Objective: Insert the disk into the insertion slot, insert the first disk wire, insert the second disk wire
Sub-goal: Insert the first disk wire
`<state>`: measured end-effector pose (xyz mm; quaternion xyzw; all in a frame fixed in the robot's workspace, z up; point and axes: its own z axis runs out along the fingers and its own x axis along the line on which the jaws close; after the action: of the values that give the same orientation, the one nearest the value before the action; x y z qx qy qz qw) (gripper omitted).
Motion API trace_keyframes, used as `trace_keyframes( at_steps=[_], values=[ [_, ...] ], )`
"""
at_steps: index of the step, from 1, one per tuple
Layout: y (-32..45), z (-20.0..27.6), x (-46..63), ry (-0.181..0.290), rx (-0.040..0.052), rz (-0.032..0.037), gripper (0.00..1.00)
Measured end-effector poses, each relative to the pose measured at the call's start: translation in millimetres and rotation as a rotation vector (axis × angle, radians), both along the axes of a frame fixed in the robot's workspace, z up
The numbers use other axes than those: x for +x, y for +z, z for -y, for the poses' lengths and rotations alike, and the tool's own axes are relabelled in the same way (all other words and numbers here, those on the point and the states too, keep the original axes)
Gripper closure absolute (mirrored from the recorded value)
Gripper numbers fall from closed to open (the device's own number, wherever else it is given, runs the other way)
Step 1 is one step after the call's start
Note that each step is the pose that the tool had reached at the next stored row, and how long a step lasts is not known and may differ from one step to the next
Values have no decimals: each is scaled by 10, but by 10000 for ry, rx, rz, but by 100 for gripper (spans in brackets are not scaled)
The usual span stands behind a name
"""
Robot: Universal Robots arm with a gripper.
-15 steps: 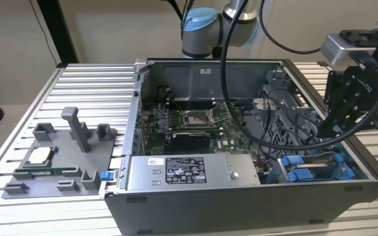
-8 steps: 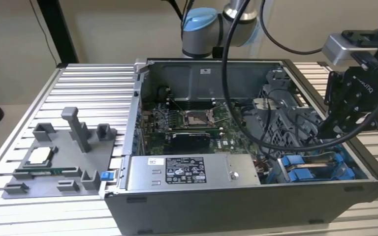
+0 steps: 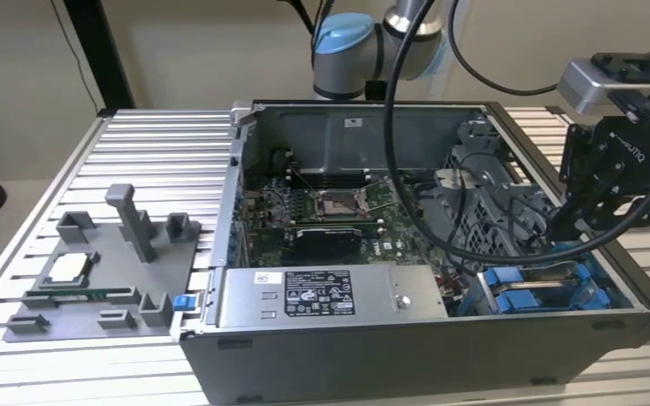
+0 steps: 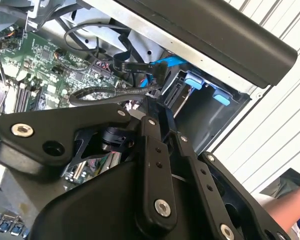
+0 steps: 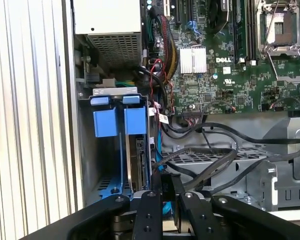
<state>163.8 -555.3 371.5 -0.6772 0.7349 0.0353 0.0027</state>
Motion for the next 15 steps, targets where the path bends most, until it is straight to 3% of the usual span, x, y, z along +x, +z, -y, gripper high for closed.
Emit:
trace_keyframes(
  at_steps=[9,15],
  values=[
    [-13,0,7,0,2,-131,100],
    [-78,3,36,-1,0,-244,100]
  ],
)
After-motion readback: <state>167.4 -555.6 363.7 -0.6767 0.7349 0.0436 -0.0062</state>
